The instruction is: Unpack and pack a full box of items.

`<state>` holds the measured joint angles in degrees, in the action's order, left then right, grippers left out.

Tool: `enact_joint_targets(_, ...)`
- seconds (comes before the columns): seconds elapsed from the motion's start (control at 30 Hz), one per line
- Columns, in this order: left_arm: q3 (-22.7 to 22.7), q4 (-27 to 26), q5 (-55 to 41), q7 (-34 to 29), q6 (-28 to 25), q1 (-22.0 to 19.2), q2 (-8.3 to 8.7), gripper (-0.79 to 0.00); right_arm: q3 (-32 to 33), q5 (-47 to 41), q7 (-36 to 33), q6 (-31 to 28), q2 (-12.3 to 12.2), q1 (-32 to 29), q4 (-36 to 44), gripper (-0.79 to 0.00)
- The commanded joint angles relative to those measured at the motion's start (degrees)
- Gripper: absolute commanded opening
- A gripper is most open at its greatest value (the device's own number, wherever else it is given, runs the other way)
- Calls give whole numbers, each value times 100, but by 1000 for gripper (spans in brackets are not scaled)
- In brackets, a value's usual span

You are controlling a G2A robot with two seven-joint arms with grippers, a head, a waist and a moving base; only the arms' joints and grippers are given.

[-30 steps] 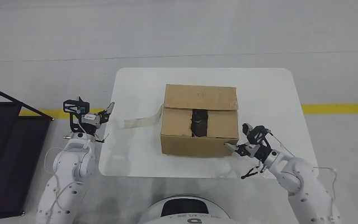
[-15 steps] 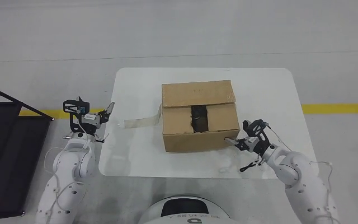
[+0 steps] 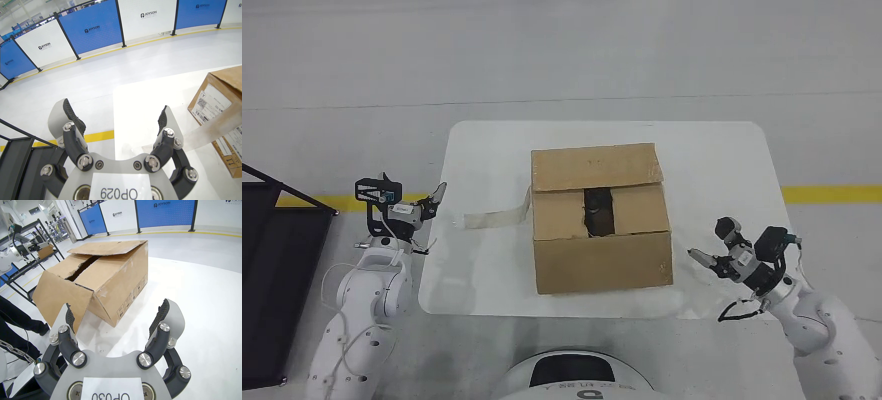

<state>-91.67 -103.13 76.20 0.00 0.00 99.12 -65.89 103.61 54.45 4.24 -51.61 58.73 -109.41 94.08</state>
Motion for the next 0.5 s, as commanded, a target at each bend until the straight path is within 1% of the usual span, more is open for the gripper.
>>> enact_joint_targets(0.0,0,0,0,0,0,0,0,0,-4,8,-7,1,0,1,5,0)
enact_joint_targets(0.13,0,0,0,0,0,0,0,0,-4,8,-7,1,0,1,5,0)
enact_joint_targets(0.2,0,0,0,0,0,0,0,0,-86,-139,-98,328,18,100,29,0)
enact_joint_targets(0.3,0,0,0,0,0,0,0,0,-278,-261,-460,726,33,351,346,0)
enact_joint_targets(0.4,0,0,0,0,0,0,0,0,-500,-82,-830,1143,45,602,627,0)
enact_joint_targets(0.47,0,0,0,0,0,0,0,0,-675,139,-1094,1527,57,798,733,0)
